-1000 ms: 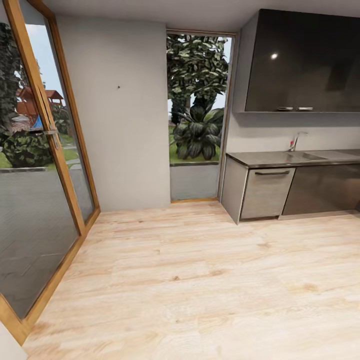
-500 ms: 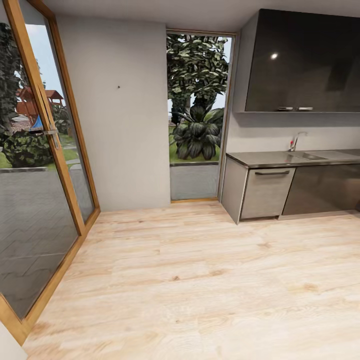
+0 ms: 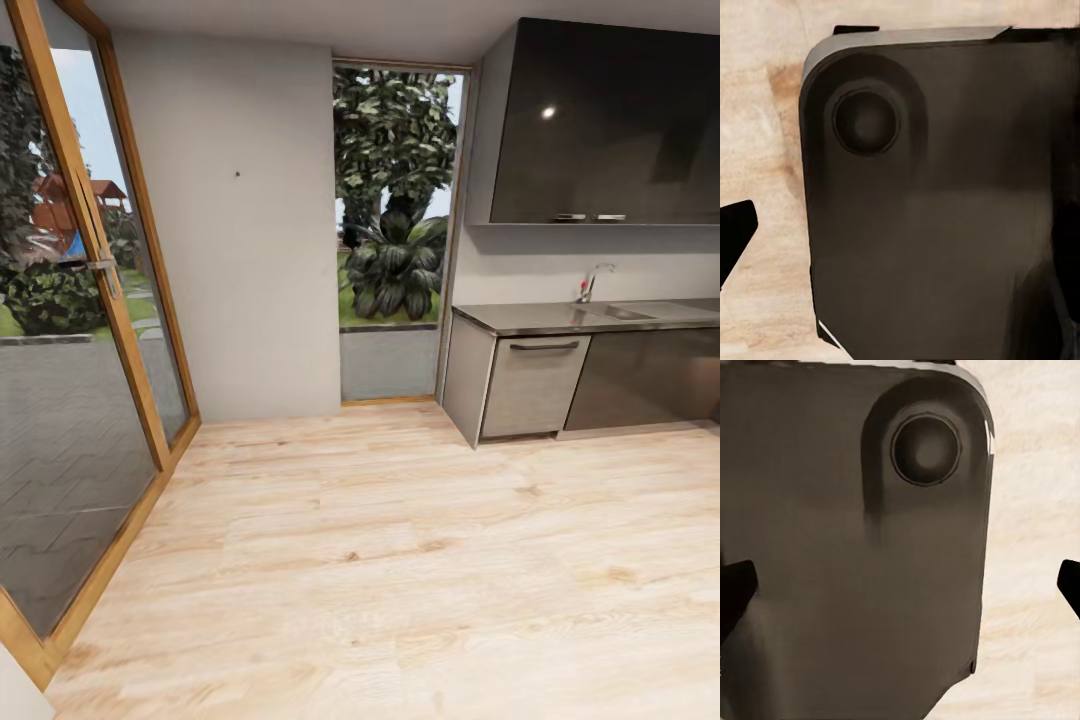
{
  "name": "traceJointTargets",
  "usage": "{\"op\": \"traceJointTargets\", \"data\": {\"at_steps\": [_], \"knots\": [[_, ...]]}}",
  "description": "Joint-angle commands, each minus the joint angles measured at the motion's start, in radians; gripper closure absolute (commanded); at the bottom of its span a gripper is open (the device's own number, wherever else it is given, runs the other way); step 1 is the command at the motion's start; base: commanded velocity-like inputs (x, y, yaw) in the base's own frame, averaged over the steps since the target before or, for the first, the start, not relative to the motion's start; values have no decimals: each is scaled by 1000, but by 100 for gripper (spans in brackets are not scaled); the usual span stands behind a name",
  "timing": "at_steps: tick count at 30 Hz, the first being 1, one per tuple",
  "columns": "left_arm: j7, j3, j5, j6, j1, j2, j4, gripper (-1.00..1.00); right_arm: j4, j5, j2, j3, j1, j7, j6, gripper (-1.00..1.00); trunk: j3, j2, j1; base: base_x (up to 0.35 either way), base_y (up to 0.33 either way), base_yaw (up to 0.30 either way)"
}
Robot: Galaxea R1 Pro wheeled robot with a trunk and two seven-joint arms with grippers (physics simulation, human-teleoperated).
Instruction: Put the three can of soda from the living room inside the tash can in the kitchen.
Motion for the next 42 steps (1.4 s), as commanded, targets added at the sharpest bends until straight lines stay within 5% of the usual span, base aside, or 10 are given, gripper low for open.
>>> {"op": "traceJointTargets", "data": {"at_steps": [1,8,16,24,32,37,42], "knots": [[-59,0,0,-65,0,0,-3,-100,0,0,0,0,0,5,-59,-100,0,0,0,0,0,0],[-100,-1,2,-194,-19,1,-40,-100,-55,8,-1,1,-1,45,-128,-100,0,0,0,0,0,0],[-106,1,16,-234,-34,4,-258,-100,-223,9,8,4,-4,57,-276,-100,0,0,0,0,0,0],[-103,0,24,-290,-28,4,-427,-100,-399,10,20,10,-4,57,-299,-100,0,0,0,0,0,0],[-105,-4,25,-302,-9,0,-802,-100,-661,10,27,13,-2,57,-304,-100,0,0,0,0,0,0],[-104,-8,24,-303,60,-3,-1002,-100,-854,11,33,91,1,49,-297,-100,0,0,0,0,0,0],[-103,-10,24,-308,88,-4,-1105,-100,-1000,12,34,138,5,40,-293,-100,0,0,0,0,0,0]]}}
